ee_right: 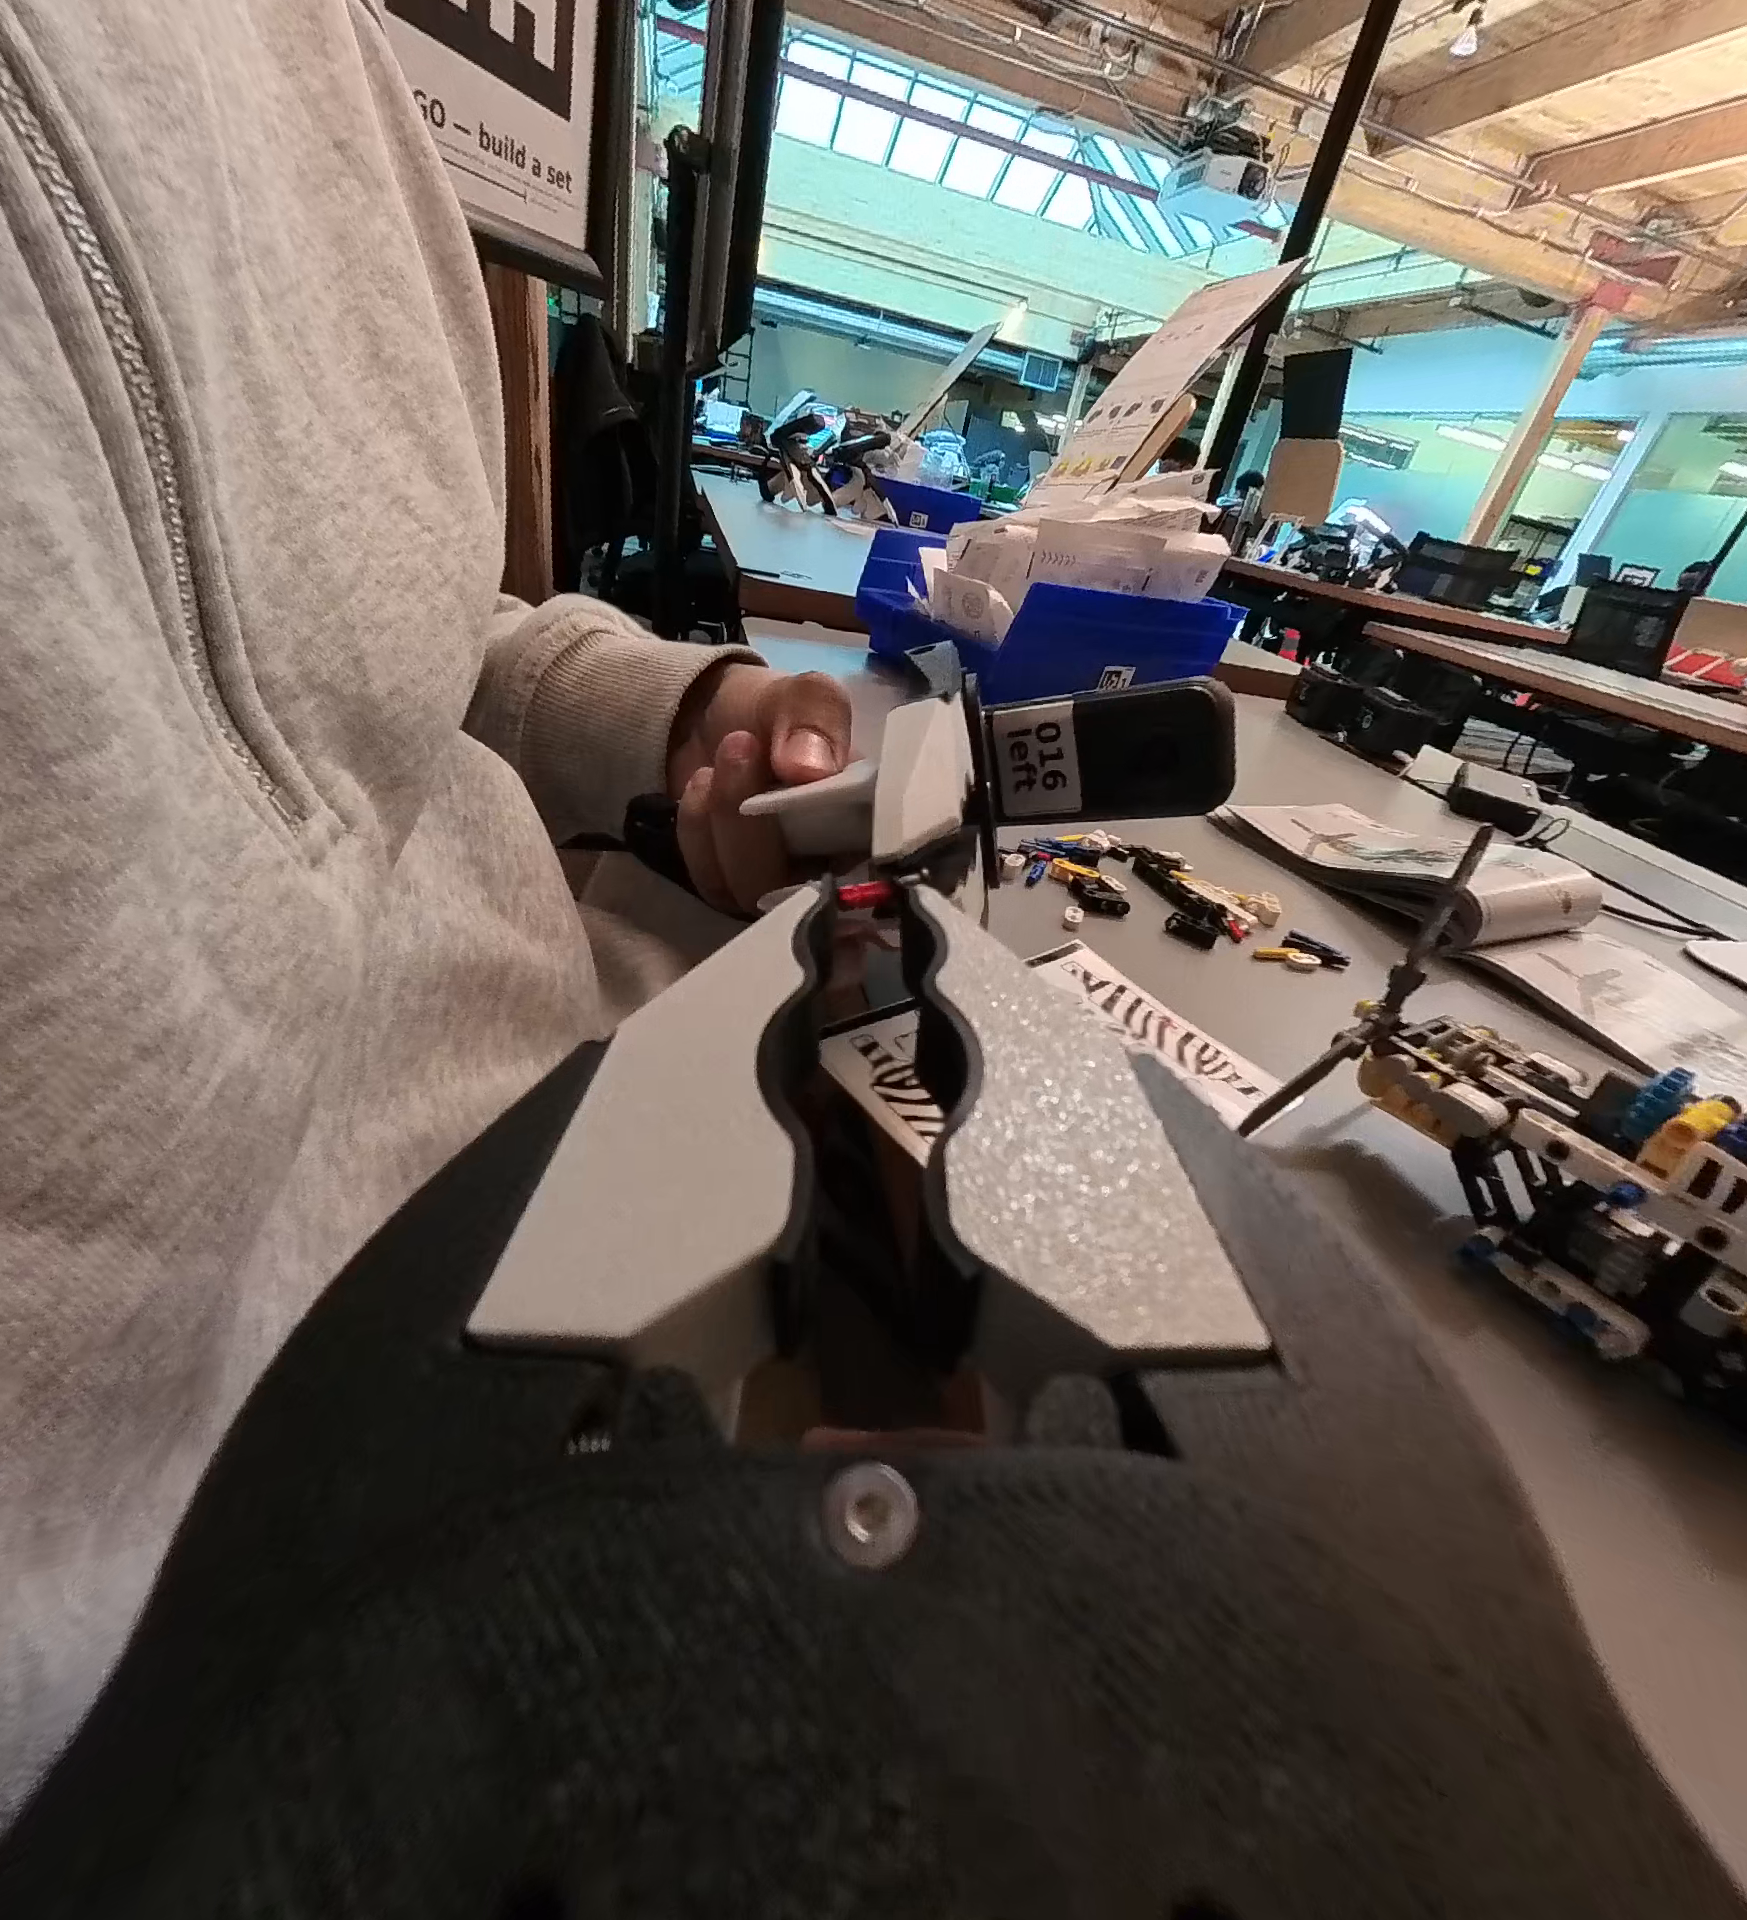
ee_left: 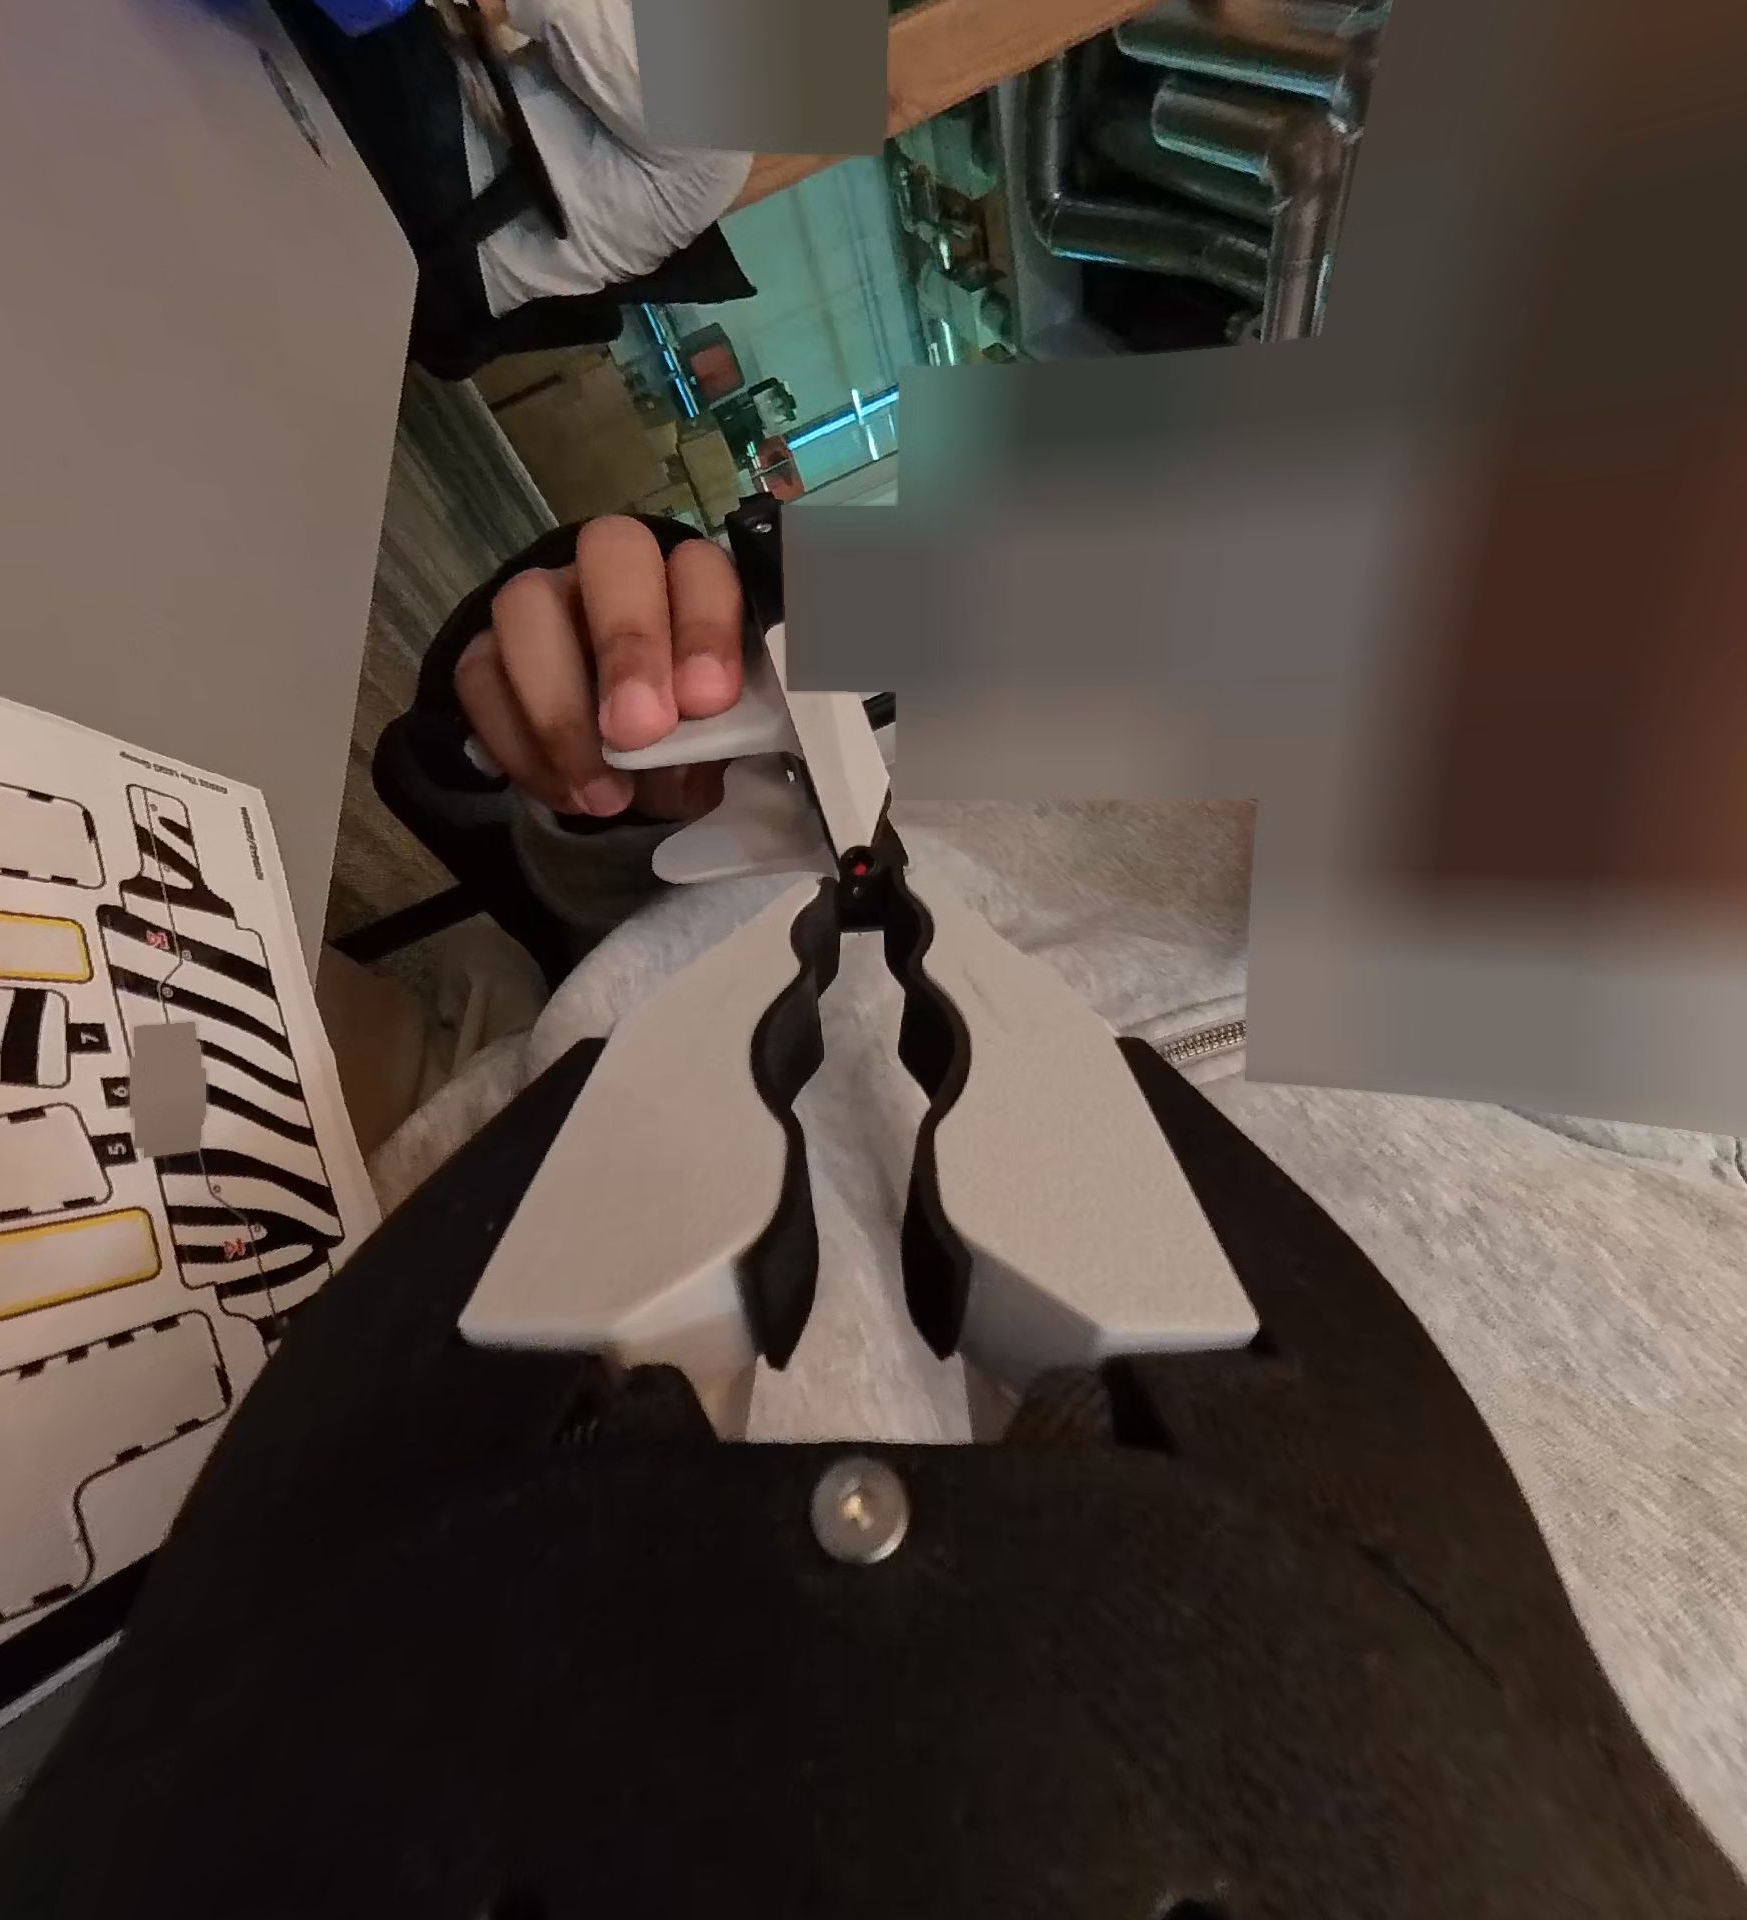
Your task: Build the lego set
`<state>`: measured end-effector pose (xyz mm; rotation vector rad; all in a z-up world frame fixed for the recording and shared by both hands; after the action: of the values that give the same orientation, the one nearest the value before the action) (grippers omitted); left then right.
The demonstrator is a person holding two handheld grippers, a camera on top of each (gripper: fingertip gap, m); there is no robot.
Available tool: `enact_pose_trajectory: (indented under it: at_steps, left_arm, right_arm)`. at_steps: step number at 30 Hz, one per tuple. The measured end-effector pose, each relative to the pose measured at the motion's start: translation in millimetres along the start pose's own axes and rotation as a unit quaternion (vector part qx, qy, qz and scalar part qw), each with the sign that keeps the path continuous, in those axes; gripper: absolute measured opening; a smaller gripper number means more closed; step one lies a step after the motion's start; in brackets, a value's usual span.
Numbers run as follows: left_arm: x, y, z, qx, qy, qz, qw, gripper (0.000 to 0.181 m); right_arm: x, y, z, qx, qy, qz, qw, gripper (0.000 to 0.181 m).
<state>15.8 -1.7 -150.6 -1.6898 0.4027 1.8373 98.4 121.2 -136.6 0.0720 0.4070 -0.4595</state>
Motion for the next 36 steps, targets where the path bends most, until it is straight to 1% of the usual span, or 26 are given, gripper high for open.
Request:
enact_pose_trajectory:
  at_steps: [1,3,7,10,22,23,25,26,27,28,29,30,32,34,36]
  left_arm:
    - [0,0,0,0.002,0.002,-0.001,1.000,0.006]
    - [1,0,-1,0.008,0.007,-0.005,1.000,0.006]
    - [4,0,-1,0.007,0.015,0.003,1.000,0.006]
    - [4,0,-2,0.007,0.022,-0.006,1.000,0.006]
    - [3,3,1,-0.026,0.008,-0.009,1.000,0.007]
    - [2,5,4,-0.039,0.000,0.000,0.999,0.007]
    - [2,6,9,-0.066,-0.031,0.042,0.996,0.009]
    - [0,6,10,-0.072,-0.054,0.064,0.994,0.018]
    - [-3,6,11,-0.080,-0.081,0.080,0.990,0.023]
    - [-6,7,12,-0.089,-0.106,0.093,0.986,0.026]
    - [-9,7,12,-0.091,-0.124,0.104,0.983,0.028]
    - [-10,8,12,-0.093,-0.131,0.110,0.981,0.027]
    - [-10,10,12,-0.098,-0.117,0.098,0.983,0.024]
    - [-4,12,12,-0.107,-0.094,0.095,0.985,0.011]
    - [1,15,12,-0.119,-0.083,0.086,0.986,0.009]
  right_arm:
    - [0,0,0,0.000,-0.002,0.003,1.000,0.008]
    - [1,0,1,-0.002,-0.006,0.008,1.000,0.009]
    - [1,0,-1,0.019,0.005,0.011,1.000,0.009]
    - [2,0,0,0.018,0.012,0.008,1.000,0.010]
    - [0,-4,0,0.029,0.037,-0.033,0.998,0.011]
    - [-2,-4,-2,0.032,0.030,-0.041,0.998,0.009]
    - [-7,-5,-8,0.044,0.012,-0.061,0.997,0.009]
    - [-9,-5,-11,0.051,0.002,-0.068,0.996,0.009]
    - [-11,-6,-13,0.056,-0.009,-0.074,0.996,0.009]
    - [-13,-5,-14,0.057,-0.020,-0.079,0.995,0.009]
    - [-15,-5,-14,0.054,-0.030,-0.086,0.994,0.004]
    - [-17,-4,-14,0.047,-0.037,-0.093,0.994,0.001]
    - [-16,-5,-13,0.042,-0.034,-0.088,0.995,0.001]
    - [-14,-9,-16,0.062,-0.015,-0.089,0.994,0.002]
    - [-14,-12,-18,0.074,-0.010,-0.095,0.993,0.001]
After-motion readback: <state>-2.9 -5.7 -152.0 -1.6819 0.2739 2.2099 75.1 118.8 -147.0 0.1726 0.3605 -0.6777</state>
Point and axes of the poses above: each gripper's, where its closed fingertips meet, y back along the fingers, z out of its top, x = y × z across the jaws, the point moved 8 cm from there along y, back along the fingers, and after that the axes turned 13 degrees about y, right-handed, at the moved point
